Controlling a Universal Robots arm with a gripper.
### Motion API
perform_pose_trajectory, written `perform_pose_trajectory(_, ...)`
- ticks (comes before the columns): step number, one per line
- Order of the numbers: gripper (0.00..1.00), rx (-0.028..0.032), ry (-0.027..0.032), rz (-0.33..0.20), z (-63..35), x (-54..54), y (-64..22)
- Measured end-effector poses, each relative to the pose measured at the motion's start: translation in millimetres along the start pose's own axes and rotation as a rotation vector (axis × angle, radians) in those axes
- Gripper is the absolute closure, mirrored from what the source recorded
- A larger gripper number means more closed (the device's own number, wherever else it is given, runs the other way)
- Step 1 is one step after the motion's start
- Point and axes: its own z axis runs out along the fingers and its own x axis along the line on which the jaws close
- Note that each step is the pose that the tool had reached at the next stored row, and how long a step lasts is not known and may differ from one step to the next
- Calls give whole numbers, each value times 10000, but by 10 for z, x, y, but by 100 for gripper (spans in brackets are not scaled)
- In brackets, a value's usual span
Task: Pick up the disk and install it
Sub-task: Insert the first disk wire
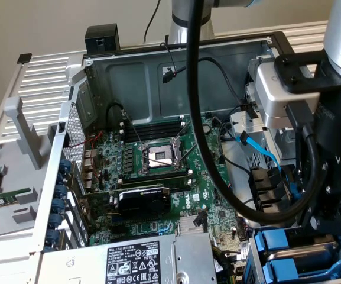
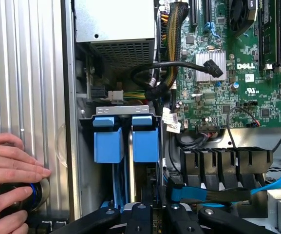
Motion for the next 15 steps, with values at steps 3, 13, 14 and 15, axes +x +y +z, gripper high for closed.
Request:
perform_pose_trajectory(3,83,0,1,1,3,0,0)
perform_pose_trajectory(13,83,38,0,8,17,0,13)
perform_pose_trajectory(14,83,43,-1,8,20,0,13)
perform_pose_trajectory(15,83,48,-1,9,23,0,14)
